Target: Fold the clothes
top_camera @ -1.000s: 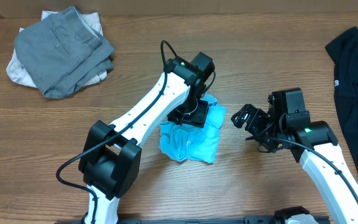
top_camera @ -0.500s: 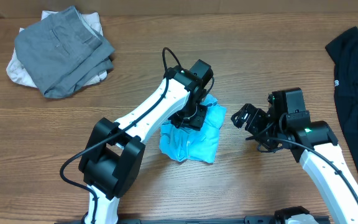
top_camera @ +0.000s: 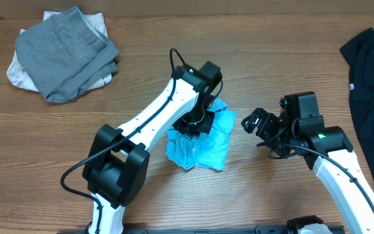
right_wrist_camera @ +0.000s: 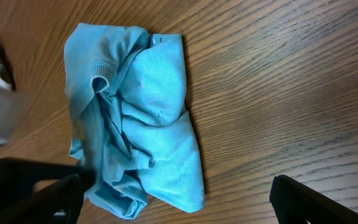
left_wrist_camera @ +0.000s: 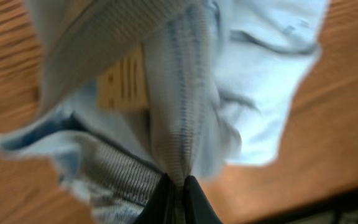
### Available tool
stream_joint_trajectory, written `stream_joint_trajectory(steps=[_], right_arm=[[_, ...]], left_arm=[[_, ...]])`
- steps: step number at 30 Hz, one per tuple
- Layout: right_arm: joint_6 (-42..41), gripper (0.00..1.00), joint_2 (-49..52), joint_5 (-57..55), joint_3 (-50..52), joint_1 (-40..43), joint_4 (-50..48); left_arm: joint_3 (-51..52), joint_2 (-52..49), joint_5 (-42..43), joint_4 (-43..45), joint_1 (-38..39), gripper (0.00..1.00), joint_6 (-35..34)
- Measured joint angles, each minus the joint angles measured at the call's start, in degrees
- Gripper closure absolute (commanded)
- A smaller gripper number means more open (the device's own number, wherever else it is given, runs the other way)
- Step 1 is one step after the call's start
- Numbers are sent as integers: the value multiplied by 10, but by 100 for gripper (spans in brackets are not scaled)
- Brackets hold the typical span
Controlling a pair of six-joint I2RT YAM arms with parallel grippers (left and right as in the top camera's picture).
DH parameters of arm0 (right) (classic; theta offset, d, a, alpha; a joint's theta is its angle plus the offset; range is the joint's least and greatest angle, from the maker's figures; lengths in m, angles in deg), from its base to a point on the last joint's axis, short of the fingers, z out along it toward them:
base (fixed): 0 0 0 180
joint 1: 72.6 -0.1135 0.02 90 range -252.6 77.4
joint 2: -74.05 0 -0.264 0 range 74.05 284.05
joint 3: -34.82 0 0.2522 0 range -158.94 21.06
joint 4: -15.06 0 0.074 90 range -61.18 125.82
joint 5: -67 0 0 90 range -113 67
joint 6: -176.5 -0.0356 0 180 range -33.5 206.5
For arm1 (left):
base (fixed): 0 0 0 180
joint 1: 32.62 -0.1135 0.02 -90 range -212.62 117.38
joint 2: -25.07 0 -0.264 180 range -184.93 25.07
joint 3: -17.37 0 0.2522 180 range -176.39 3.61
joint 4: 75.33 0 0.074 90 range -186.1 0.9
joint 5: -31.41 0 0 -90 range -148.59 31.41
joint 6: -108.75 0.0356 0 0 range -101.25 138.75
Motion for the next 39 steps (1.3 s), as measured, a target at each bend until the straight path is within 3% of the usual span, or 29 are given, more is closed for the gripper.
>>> stream_joint_trajectory(steps=[8,11,16,24,29,33,35,36,38,39], right_arm=[[0,0,0,0,0,0,0],[0,0,0,0,0,0,1],[0,0,0,0,0,0,1],[0,0,0,0,0,0,1],[0,0,0,0,0,0,1],[0,0,0,0,0,0,-2],[0,0,0,1,0,0,-8],[2,0,0,4,0,0,-12],[16,0,0,21,0,0,-28],[29,0,0,35,0,-1,-41]], left_arm=[[-88,0,7,-72,21,92,-9],[-81,0,9,-69,44,84,-18],[-50,0,15,-20,92,79,-42],[35,-1,20,83,118,94,-70],[45,-1,20,74,108,86,-74],[12,-1,8,15,82,83,-76],[-14,2,-3,-19,64,78,-76],[-24,6,-10,-30,56,65,-76],[-43,19,-23,-53,37,28,-74],[-50,29,-28,-59,27,25,-76]])
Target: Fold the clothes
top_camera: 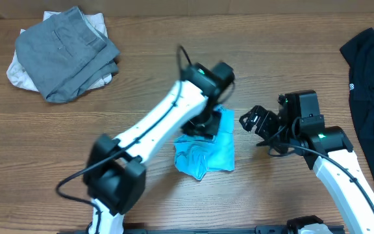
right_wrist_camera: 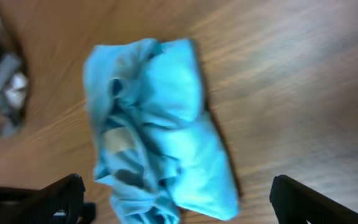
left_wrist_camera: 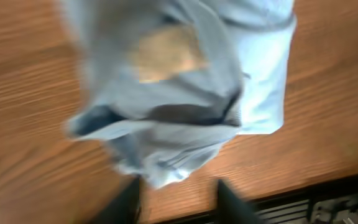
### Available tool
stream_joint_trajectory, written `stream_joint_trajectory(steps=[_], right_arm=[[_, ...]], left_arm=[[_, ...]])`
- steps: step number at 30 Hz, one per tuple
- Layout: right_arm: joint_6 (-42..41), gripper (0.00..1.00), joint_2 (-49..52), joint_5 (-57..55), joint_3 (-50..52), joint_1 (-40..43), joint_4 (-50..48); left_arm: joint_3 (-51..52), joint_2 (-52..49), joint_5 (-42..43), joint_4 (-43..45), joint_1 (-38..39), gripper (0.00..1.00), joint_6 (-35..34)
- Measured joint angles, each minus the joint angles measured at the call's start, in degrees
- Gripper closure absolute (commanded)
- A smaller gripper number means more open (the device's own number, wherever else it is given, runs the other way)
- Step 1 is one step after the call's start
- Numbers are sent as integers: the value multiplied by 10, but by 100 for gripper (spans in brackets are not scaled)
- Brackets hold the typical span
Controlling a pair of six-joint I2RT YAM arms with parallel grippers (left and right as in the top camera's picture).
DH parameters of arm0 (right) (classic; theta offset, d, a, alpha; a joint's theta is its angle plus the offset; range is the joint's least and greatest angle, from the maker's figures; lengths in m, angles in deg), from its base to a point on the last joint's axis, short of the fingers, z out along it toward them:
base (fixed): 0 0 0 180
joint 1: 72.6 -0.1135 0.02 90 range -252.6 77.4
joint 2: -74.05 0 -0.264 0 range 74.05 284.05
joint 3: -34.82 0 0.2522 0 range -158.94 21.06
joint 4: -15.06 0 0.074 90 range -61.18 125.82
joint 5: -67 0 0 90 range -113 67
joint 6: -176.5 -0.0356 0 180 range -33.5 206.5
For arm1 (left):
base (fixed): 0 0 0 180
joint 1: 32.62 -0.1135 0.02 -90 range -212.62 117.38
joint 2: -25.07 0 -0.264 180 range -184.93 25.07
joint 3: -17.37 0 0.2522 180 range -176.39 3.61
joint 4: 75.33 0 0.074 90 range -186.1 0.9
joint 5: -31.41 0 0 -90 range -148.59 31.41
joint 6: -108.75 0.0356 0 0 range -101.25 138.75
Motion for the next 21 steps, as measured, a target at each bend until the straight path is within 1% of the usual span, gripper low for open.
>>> stream_joint_trajectory(steps=[3,5,6,8,9,11,14,18,21], right_arm=[[28,0,3,32,0,-11,-29],[39,1,13,43,0,-28,-48],[43,3,21,46,0,-38,-59],[51,7,49,52,0,-60,-87],[55,8,63,54,0,-68,-101],[66,13,99,57,0,-88,-130],[80,28,148,55,0,-107,-156],[89,42,192,43,0,-117,-177],[94,43,203,37,0,-121,-197]], left_arm=[[-14,33,-9,-11,-35,20,-1],[-19,50,-12,-27,-61,11,0],[-21,54,-14,-35,-74,10,0],[-21,57,-18,-45,-99,2,1],[-19,57,-21,-46,-110,0,3],[-10,57,-26,-46,-129,0,3],[8,57,-38,-45,-144,0,3],[37,57,-59,-35,-151,0,3],[68,57,-70,-3,-159,0,3]])
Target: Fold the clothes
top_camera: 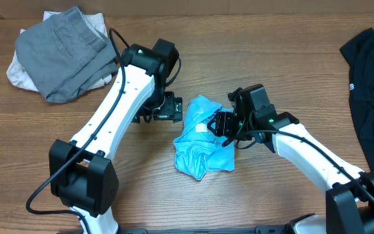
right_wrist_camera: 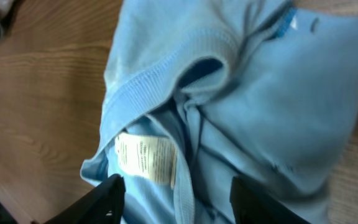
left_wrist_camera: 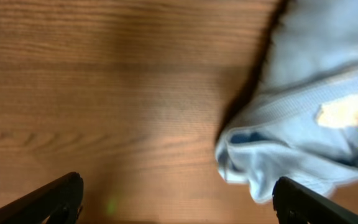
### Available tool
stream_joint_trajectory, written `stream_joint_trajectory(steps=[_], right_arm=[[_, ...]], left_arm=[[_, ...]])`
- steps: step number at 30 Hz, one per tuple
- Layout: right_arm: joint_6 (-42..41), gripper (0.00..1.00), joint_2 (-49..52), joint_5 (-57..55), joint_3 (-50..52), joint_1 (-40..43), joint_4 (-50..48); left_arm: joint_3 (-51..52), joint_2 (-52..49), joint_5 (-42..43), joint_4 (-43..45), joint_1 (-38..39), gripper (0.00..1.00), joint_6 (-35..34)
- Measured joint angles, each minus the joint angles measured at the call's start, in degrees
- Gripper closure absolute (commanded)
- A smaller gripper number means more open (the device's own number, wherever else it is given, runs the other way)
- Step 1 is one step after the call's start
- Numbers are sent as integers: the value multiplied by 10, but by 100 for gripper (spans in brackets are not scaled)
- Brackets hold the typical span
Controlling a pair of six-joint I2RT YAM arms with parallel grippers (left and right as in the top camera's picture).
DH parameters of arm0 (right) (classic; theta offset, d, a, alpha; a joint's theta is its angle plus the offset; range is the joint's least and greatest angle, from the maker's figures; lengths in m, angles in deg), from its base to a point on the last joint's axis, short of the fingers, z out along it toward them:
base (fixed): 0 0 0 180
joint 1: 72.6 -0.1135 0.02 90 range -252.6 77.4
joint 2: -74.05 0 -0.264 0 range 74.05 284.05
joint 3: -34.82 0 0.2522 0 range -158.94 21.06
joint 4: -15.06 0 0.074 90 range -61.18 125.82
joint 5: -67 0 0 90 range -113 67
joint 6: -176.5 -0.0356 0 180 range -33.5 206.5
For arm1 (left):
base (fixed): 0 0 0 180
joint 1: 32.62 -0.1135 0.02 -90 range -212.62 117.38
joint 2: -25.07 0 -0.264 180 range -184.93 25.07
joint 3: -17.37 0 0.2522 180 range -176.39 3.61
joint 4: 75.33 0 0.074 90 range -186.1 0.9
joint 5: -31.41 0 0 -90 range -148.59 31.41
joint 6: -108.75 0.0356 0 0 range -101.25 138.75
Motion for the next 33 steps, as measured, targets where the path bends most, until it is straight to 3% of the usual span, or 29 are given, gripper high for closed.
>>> stream_joint_trajectory(steps=[3,16,25,33], right_arm=[[5,49,0,-8,0,-4,-10],[8,51,12,-17,0,-19,-16],[10,70,40,-19,0,-19,-25],[4,96,40,-21,0,-19,-31]], left_arm=[[37,0,-4,25,-11,0,0],[117,0,3,72,-21,0,0],[117,0,5,80,-21,0,0],[117,0,5,80,-21,0,0]])
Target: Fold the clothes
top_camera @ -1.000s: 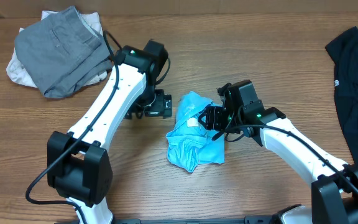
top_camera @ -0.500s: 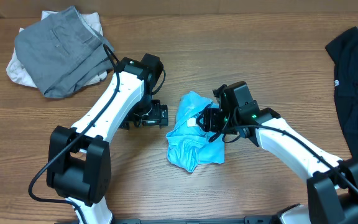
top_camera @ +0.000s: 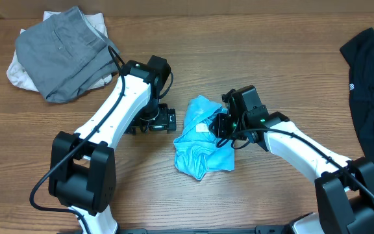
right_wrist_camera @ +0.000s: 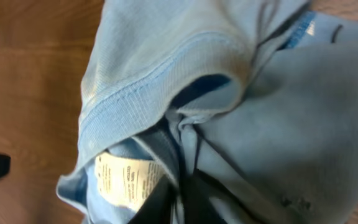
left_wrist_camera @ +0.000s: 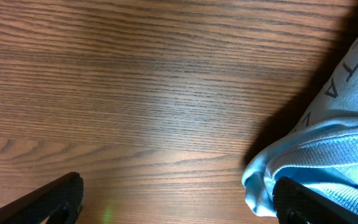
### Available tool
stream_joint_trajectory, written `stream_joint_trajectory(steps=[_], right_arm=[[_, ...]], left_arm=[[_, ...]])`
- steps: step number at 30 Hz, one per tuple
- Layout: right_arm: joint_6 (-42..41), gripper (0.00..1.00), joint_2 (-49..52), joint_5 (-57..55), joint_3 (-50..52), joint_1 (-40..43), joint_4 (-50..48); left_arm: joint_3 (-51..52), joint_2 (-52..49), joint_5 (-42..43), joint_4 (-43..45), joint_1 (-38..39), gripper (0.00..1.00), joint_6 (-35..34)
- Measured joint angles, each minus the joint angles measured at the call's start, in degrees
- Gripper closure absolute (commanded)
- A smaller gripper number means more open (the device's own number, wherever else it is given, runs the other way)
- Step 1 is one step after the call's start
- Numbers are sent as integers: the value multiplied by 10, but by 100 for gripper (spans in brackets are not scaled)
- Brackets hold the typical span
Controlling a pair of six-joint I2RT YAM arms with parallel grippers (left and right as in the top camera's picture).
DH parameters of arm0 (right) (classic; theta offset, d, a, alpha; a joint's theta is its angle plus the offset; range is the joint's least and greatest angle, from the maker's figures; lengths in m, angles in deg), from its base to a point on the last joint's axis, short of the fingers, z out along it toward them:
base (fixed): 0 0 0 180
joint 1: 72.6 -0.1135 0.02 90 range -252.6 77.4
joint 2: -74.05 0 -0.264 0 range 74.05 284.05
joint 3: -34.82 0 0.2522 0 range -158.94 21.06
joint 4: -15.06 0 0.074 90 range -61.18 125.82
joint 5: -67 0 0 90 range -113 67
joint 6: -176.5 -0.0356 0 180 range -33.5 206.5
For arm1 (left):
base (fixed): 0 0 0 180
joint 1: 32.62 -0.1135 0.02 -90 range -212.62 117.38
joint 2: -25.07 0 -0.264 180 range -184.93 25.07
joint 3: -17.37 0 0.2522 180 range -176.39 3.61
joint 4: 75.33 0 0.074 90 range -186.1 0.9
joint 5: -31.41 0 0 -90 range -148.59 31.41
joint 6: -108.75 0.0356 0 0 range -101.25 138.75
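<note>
A crumpled light blue shirt lies in a heap at the table's middle, its white label turned up near the ribbed collar. My right gripper is down on the heap's upper right and shut on a fold of the blue shirt beside the label. My left gripper sits low over bare wood just left of the shirt, wide open with nothing between its fingers; the shirt's edge shows at the right of its view.
A pile of grey and white clothes lies at the far left corner. A black garment hangs off the right edge. Wooden tabletop surrounds the heap.
My right gripper's jaws have closed on a fold of the blue shirt by the label. My left gripper has shifted slightly left and lower, still open over bare wood.
First my left gripper held the blue shirt pinched, with the right gripper open off to the right. Then the left had let go above the heap. Later it was open to the shirt's left while the right hovered open over the collar, and now grips there.
</note>
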Motion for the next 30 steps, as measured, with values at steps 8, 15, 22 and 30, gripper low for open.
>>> stream_joint_trajectory(steps=[8,15,22,30], right_arm=[[-10,96,0,-3,0,0,0],[-21,96,-2,-5,-23,0,61],[-32,96,-41,-7,-70,0,132],[-87,96,-107,-88,-83,0,256]], left_arm=[[0,0,0,0,0,0,0],[0,0,0,0,0,0,0],[0,0,0,0,0,0,0],[1,0,0,2,0,0,0]])
